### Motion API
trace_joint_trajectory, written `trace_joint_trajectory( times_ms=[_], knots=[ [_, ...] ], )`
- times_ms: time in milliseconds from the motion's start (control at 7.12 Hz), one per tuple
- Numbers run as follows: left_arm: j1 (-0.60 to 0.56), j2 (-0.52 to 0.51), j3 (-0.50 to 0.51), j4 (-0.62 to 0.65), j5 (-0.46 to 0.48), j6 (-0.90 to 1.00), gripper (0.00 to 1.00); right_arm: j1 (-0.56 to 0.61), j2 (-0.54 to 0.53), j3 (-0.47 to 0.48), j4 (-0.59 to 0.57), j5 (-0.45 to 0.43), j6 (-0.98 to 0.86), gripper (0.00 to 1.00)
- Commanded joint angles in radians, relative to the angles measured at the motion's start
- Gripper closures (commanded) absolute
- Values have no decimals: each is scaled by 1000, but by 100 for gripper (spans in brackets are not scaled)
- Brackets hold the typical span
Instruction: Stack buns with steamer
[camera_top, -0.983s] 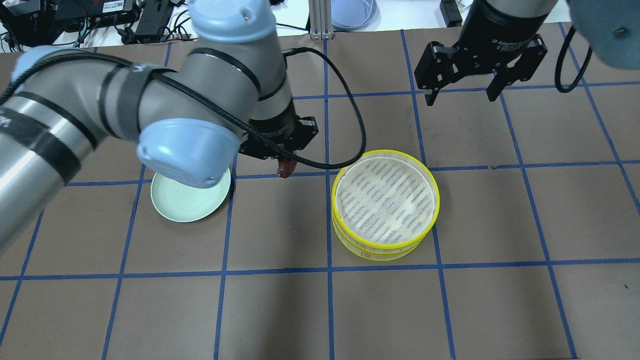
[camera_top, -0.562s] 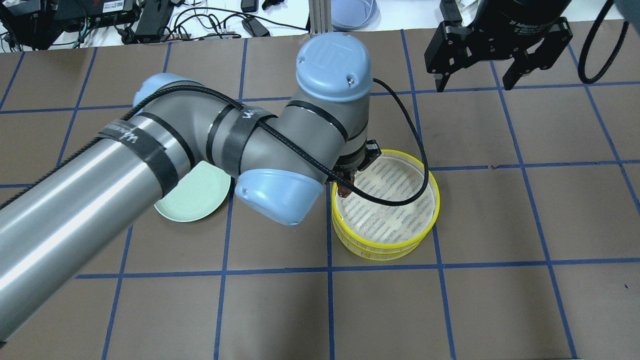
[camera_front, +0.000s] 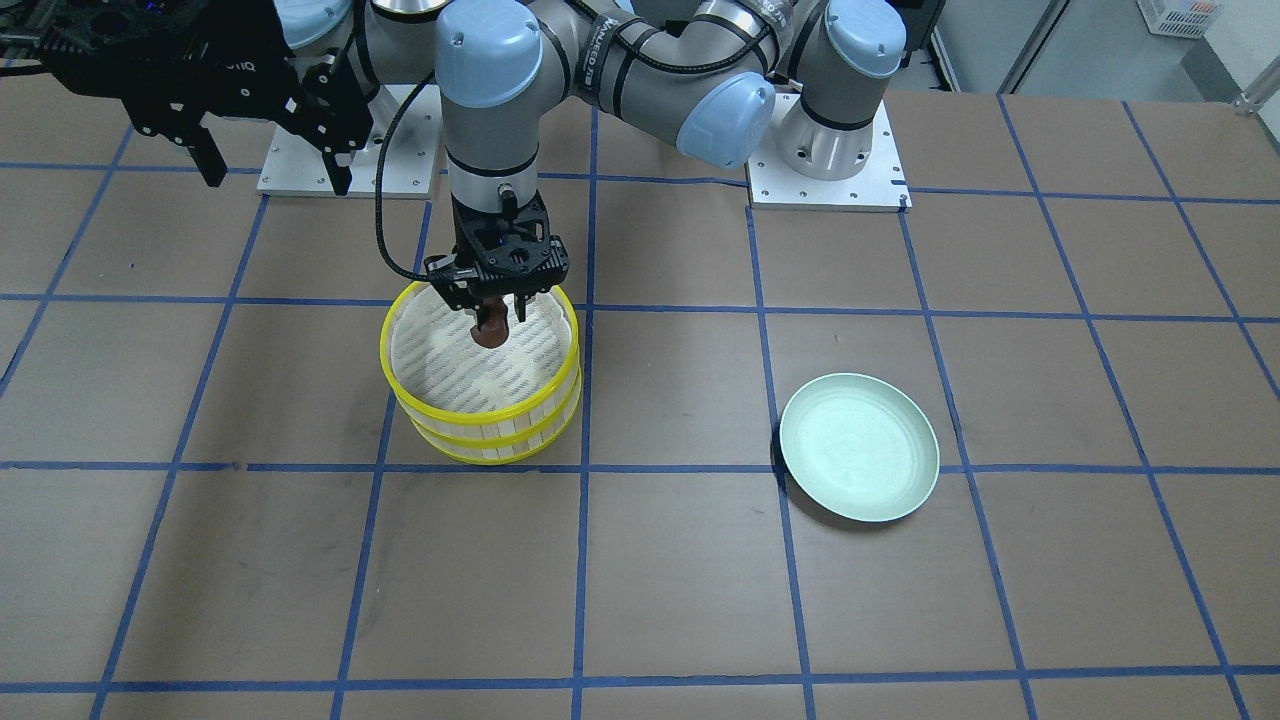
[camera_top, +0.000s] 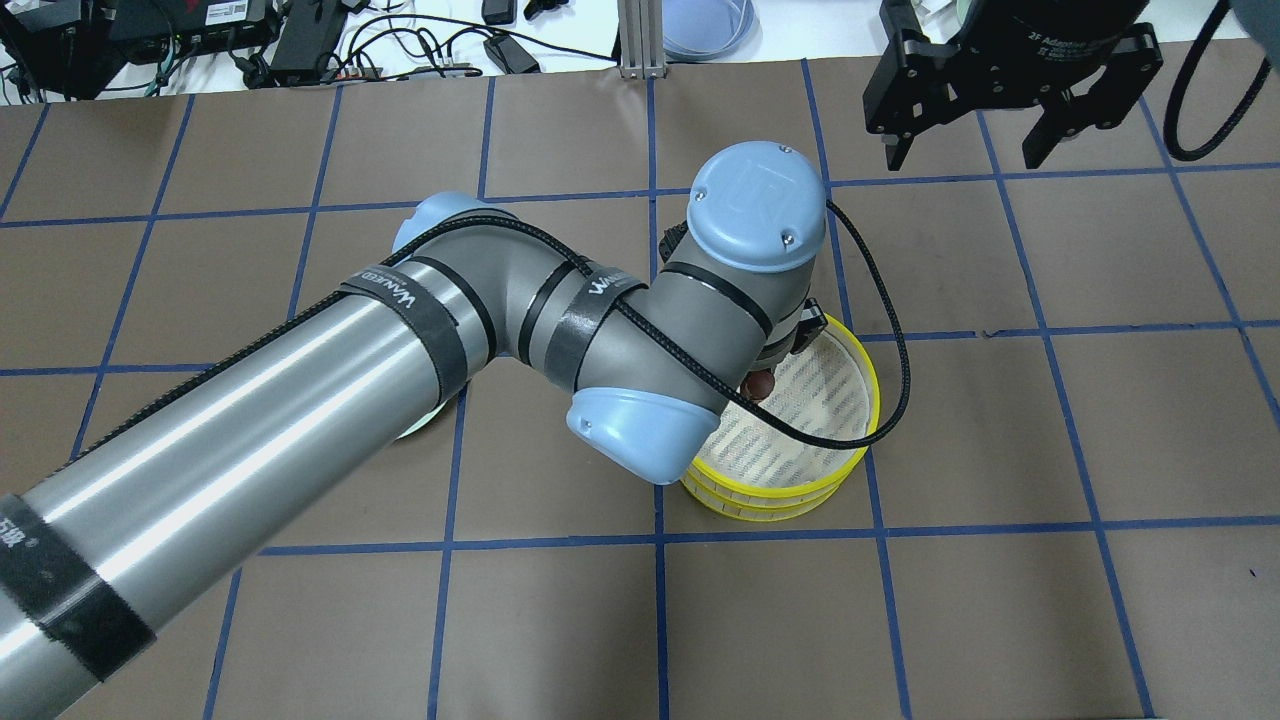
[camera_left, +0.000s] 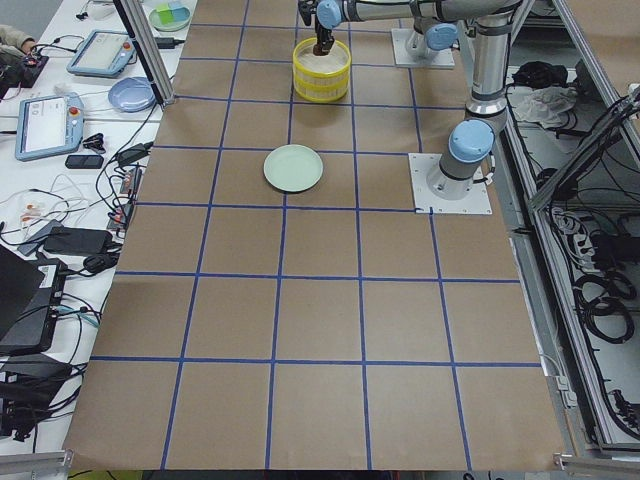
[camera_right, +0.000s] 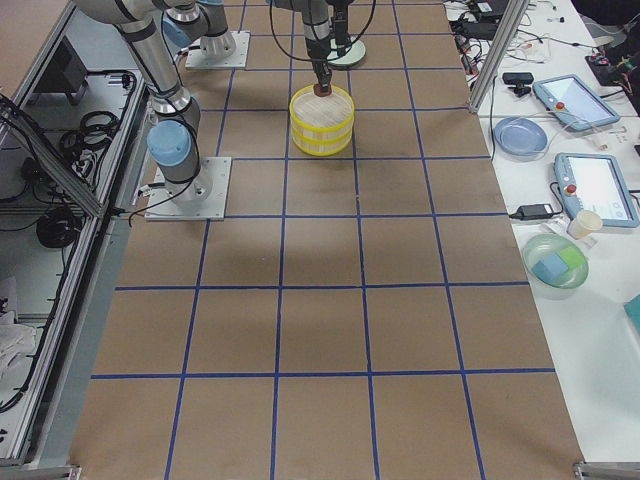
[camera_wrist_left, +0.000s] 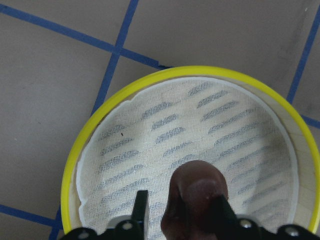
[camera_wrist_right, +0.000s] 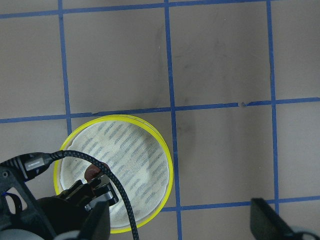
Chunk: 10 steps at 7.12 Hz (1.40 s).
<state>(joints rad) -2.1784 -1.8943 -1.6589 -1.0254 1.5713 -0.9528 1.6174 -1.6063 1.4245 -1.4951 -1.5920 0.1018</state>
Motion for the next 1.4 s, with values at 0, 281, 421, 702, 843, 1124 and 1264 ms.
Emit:
trace_joint_trajectory(
  times_ms=[0,281,421,702,843,1124,1264],
  knots=[
    [0,-2,-4,-4,10,11,0,-1,0,2,-8,-3,1,0],
    [14,23,-4,-9,15,73,0,-1,0,8,-10,-6,-1,0],
    [55,59,-2,-54,16,156,0,-1,0,8,-10,-8,-1,0],
    [188,166,7,-183,15,401,0,-1,0,10,-10,-9,1,0],
    [271,244,20,-278,15,542,0,-1,0,11,-8,-5,1,0],
    [447,334,104,-494,13,768,0,-1,0,17,-8,-3,1,0],
    [503,352,157,-553,12,816,0,-2,0,17,-7,-2,1,0]
  ],
)
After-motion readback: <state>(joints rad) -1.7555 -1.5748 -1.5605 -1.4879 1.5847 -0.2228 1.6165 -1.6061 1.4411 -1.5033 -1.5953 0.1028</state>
